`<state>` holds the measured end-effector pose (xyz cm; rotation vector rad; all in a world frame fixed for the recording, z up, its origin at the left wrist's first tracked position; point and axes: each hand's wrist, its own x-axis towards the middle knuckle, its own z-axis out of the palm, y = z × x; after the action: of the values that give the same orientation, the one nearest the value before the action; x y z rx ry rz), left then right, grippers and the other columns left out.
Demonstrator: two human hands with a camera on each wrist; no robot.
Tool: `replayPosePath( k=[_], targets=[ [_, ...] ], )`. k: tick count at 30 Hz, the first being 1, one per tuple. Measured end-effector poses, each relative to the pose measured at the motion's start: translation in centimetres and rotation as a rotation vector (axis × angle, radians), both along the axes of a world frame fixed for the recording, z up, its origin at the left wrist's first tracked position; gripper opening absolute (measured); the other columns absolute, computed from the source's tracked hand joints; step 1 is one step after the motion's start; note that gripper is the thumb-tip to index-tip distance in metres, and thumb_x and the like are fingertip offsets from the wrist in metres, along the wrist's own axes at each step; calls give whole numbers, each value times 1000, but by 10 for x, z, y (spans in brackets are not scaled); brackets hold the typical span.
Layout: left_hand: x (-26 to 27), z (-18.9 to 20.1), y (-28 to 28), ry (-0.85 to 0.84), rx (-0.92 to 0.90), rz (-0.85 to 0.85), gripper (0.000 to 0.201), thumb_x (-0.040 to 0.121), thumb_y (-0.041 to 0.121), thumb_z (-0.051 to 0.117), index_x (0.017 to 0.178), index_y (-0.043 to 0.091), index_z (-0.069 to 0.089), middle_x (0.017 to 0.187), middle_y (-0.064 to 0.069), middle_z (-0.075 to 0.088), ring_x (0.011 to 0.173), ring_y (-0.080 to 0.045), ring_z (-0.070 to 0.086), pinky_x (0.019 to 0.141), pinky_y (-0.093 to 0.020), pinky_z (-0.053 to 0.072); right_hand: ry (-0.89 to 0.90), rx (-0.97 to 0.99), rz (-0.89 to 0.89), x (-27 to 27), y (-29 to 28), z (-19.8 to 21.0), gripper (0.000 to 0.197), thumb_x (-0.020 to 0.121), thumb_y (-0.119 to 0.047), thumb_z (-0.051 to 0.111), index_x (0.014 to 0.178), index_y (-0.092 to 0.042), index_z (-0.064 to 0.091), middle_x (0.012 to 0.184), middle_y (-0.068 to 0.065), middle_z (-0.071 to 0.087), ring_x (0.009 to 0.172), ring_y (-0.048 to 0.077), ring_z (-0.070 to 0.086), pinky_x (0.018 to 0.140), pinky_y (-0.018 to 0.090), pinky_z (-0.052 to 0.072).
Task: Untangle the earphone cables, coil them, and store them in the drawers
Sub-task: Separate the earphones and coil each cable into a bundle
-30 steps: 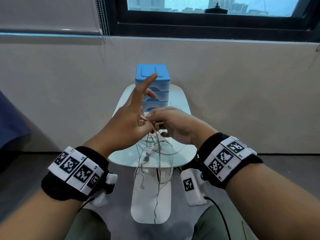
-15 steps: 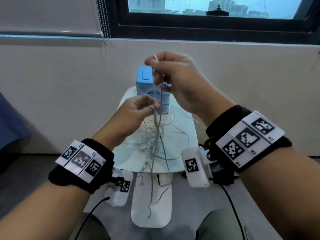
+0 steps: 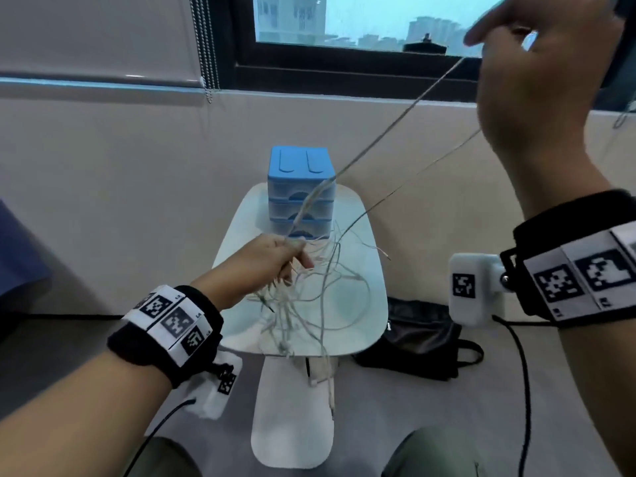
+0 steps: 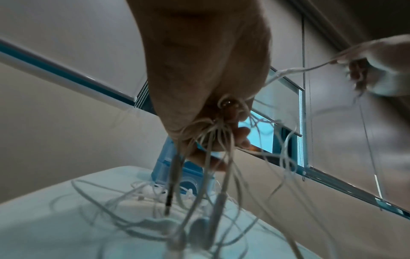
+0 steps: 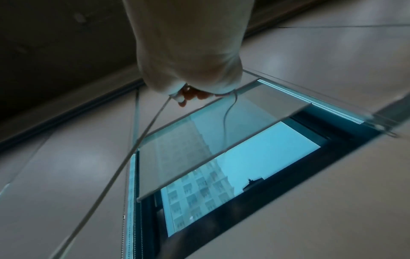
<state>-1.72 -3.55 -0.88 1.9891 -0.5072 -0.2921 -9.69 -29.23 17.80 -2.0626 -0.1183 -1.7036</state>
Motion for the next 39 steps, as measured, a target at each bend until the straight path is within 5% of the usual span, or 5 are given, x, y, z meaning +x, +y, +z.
replayPosePath(
  k=[17, 22, 28, 33, 39],
  targets=[
    [10, 33, 43, 184, -353, 315, 26, 104, 26, 57, 90, 9, 69, 55, 8, 29, 45, -10, 25, 44, -22, 27, 591, 1412, 211, 16, -102, -170, 63, 102, -67, 30, 81, -15, 58, 71, 2, 44, 37, 10, 31, 40, 14, 22],
    [3, 51, 39, 187, -384, 278, 23, 103, 22, 54, 91, 8, 68, 55, 8, 26, 41, -7, 24, 38, -18, 24, 338, 1601, 422, 13, -92, -158, 52, 108, -54, 29, 89, -11, 51, 87, 15, 62, 57, 19, 65, 45, 18, 49],
    [-1, 67, 43, 131, -352, 267, 14, 97, 14, 63, 90, 8, 72, 62, 3, 25, 49, -10, 23, 38, -17, 22, 144, 1172, 32, 18, -103, -157, 48, 101, -54, 43, 71, -24, 65, 80, -2, 62, 67, 9, 55, 66, 24, 45],
    [-9, 80, 50, 118, -385, 263, 17, 98, 13, 61, 87, 9, 74, 60, 5, 27, 47, -8, 22, 39, -17, 19, 289, 732, -316, 9, -103, -174, 30, 96, -47, 45, 85, -33, 69, 135, 0, 53, 137, 19, 42, 114, 51, 29],
    [-32, 100, 39, 106, -319, 73, 20, 98, 11, 57, 94, 9, 76, 62, 2, 31, 49, -9, 23, 48, -24, 16, 809, 422, -243, 0, -63, -207, 24, 86, -13, 59, 92, -34, 71, 124, -1, 53, 128, 30, 46, 103, 45, 35]
  ],
)
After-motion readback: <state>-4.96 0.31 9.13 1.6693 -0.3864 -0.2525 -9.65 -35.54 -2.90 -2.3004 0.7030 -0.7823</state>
